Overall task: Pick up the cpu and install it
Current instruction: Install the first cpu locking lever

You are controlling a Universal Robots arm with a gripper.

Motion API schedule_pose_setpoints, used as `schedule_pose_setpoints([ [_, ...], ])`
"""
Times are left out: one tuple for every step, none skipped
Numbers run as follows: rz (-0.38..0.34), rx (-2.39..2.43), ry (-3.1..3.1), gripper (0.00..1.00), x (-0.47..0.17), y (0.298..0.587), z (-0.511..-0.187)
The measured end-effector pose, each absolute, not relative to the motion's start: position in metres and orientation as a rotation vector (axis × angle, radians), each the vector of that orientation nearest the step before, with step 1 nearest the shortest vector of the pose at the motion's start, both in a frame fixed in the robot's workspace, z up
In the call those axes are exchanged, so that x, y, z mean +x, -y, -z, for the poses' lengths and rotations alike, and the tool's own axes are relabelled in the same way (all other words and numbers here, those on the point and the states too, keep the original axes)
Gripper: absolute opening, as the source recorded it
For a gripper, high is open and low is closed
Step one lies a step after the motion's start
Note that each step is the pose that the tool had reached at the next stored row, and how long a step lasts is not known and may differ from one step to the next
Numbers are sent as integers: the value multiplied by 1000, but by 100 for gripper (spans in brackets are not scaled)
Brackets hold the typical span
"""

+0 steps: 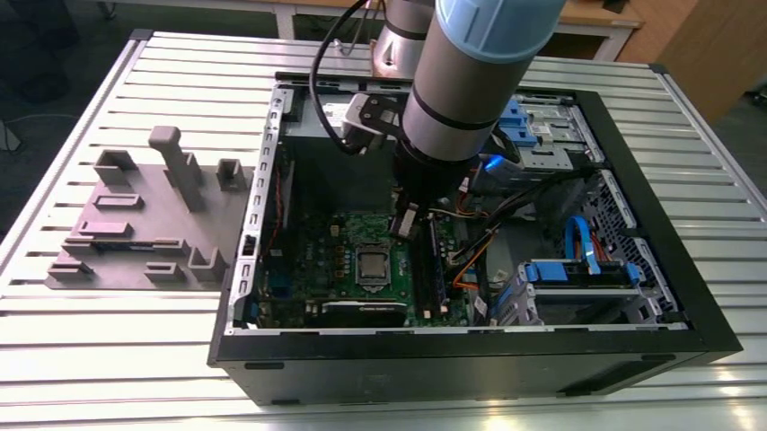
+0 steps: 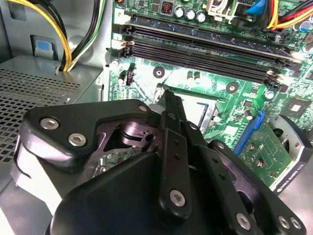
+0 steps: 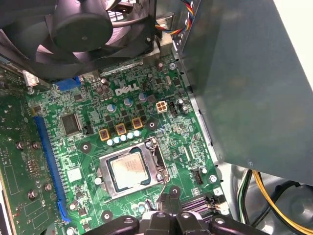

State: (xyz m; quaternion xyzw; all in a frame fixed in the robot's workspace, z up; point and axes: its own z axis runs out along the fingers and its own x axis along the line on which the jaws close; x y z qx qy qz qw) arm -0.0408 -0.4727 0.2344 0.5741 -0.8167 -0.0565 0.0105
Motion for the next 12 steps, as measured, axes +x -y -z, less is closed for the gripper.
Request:
schedule_pose_setpoints([
  [176,1792,2549,10,-41,473,-234],
  [176,1792,2549,10,-41,473,-234],
  [176,1792,2549,10,-41,473,-234],
  [176,1792,2549,10,-41,473,-234],
  [176,1792,2548,10,-41,473,-234],
  [176,1792,2548,10,-41,473,-234],
  [176,1792,2548,10,-41,473,-234],
  [176,1793,2548,10,-41,473,-234],
  [176,1797,2545,10,-41,473,-234],
  [176,1804,2540,10,-41,473,-234],
  [176,1814,2532,10,-41,473,-234],
  [176,1822,2526,10,-41,473,-234],
])
